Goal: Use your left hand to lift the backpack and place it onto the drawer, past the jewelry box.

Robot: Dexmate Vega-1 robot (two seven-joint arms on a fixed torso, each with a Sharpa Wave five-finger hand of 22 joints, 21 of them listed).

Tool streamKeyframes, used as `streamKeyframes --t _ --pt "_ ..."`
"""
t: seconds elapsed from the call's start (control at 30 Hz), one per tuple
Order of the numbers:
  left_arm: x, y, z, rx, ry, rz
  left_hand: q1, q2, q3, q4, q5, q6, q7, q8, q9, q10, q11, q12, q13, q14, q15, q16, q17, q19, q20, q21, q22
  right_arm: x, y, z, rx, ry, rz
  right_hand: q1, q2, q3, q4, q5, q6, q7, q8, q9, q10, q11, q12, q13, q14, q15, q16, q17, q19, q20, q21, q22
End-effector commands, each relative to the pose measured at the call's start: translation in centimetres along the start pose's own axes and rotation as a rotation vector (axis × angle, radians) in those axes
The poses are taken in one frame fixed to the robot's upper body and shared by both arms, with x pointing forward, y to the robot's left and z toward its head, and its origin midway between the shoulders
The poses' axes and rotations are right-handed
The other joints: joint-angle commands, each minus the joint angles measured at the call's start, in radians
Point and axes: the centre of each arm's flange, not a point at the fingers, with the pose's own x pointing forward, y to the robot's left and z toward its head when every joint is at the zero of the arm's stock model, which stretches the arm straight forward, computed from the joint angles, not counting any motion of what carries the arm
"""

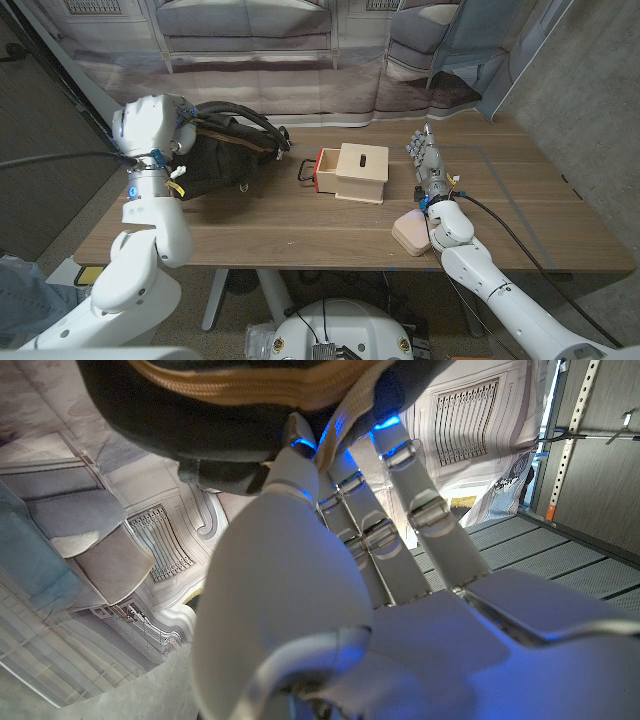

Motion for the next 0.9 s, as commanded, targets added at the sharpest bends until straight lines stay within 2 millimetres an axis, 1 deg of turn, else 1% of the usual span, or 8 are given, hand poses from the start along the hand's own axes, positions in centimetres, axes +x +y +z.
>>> streamKeyframes --t 0.03,0.3,0.37,0.5,0.57,0.9 --pt "1.1 0.8 0.9 -0.026 -0.024 0.037 -0.012 0.017 0.118 0.105 0.068 0.01 0.011 0.006 0.004 0.013 -0.008 -0.004 0.008 0.037 -0.044 0.004 0.004 -0.003 0.004 -0.001 0.004 -0.1 -0.1 0.0 0.001 -0.002 -0.004 0.003 0.003 -0.002 -0.001 -0.004 -0.001 0.005 -0.001 0.003 0.005 0.004 0.001 0.005 0.009 0.005 0.003 0.002 0.011 0.0 0.005 0.003" --pt "1.4 1.3 1.4 -0.03 -0.025 0.051 -0.014 0.016 0.123 0.105 0.068 0.01 0.009 0.007 0.005 0.014 -0.01 -0.008 0.014 0.038 -0.044 0.003 0.007 -0.007 0.004 -0.003 0.004 -0.1 -0.4 -0.1 0.006 0.005 0.0 0.004 0.004 -0.003 -0.002 -0.004 0.0 0.005 0.0 0.003 0.005 0.005 0.001 0.005 0.009 0.005 0.003 0.002 0.011 0.0 0.004 0.003" --pt "1.5 1.5 1.5 -0.034 -0.023 0.049 -0.015 0.015 0.125 0.105 0.069 0.009 0.009 0.007 0.007 0.013 -0.014 -0.009 0.016 0.038 -0.044 0.002 0.008 -0.007 0.004 -0.003 0.004 -0.1 -0.4 -0.1 0.004 0.007 0.001 0.004 0.004 -0.003 -0.002 -0.004 0.0 0.007 -0.001 0.003 0.006 0.005 0.001 0.005 0.009 0.006 0.003 0.002 0.011 0.0 0.004 0.003" --pt "1.6 1.8 1.7 -0.045 -0.025 0.067 -0.016 0.015 0.128 0.105 0.069 0.008 0.009 0.008 0.007 0.015 -0.009 -0.011 0.02 0.037 -0.044 0.001 0.01 -0.01 0.005 -0.005 0.004 -0.3 -0.5 -0.1 0.004 0.008 0.005 0.004 0.004 -0.003 -0.002 -0.004 0.0 0.007 -0.001 0.003 0.006 0.006 0.001 0.005 0.009 0.006 0.003 0.002 0.011 0.0 0.004 0.003" --pt "1.8 1.9 1.8 -0.05 -0.028 0.073 -0.016 0.015 0.129 0.105 0.069 0.008 0.009 0.008 0.007 0.014 -0.013 -0.012 0.022 0.037 -0.044 0.001 0.011 -0.01 0.005 -0.004 0.004 -0.3 -0.5 0.0 0.005 0.007 0.005 0.004 0.004 -0.003 -0.002 -0.004 0.0 0.007 -0.001 0.003 0.005 0.005 0.0 0.005 0.009 0.006 0.003 0.002 0.012 0.0 0.004 0.003" --pt "2.6 2.7 2.3 -0.057 -0.029 0.1 -0.019 0.015 0.136 0.105 0.069 0.008 0.008 0.009 0.008 0.015 -0.009 -0.016 0.03 0.038 -0.044 -0.001 0.015 -0.013 0.007 -0.006 0.004 -0.5 -0.6 0.3 0.002 0.001 0.008 0.004 0.004 -0.004 -0.003 -0.004 0.0 0.006 -0.001 0.003 0.005 0.006 0.0 0.005 0.009 0.007 0.002 0.002 0.012 0.0 0.004 0.003"
